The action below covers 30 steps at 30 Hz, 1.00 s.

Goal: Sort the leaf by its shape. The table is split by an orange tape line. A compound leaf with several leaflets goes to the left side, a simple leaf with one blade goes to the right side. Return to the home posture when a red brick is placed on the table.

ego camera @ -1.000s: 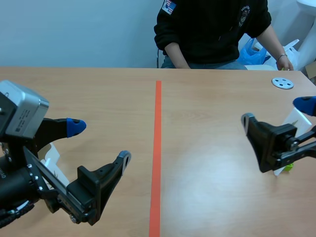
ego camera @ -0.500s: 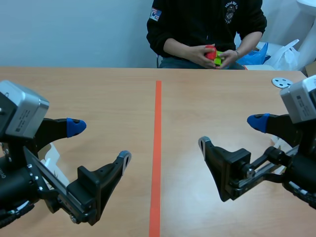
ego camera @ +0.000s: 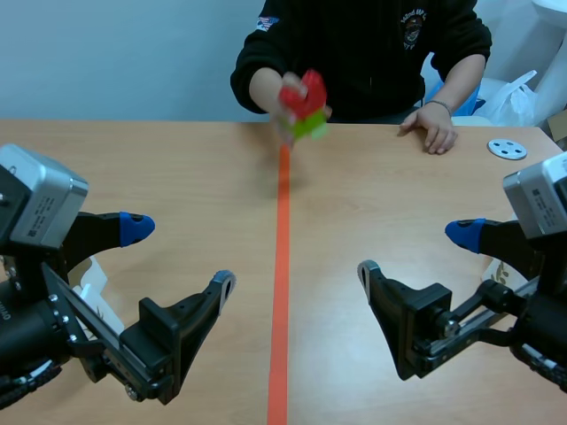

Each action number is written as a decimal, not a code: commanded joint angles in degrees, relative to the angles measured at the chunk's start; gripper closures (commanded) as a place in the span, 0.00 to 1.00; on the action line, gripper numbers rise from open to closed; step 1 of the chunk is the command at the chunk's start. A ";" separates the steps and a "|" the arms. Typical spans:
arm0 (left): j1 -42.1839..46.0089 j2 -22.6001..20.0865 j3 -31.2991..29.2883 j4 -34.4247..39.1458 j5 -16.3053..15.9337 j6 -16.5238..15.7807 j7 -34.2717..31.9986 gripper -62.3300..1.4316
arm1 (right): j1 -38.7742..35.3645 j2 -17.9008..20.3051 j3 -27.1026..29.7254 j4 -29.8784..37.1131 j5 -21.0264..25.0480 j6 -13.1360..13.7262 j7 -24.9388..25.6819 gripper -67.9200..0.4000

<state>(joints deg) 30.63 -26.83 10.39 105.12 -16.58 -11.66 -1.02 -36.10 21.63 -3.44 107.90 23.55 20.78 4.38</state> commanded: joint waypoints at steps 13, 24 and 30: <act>0.17 0.11 0.09 0.57 -0.35 -0.09 -0.39 0.00 | 0.37 1.09 0.90 1.57 -0.42 0.04 1.05 0.02; 0.98 0.11 -0.15 0.59 -0.35 -0.11 -0.42 0.00 | 0.37 1.07 0.90 1.57 -0.44 0.02 1.07 0.02; 0.96 0.11 -0.24 0.59 -0.35 -0.13 -0.39 0.00 | 0.39 1.07 0.92 1.57 -0.44 -0.26 1.09 0.02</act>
<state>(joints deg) 31.44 -26.83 10.37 105.12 -16.58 -11.66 -0.62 -36.10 21.76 -3.33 107.90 22.70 20.69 4.40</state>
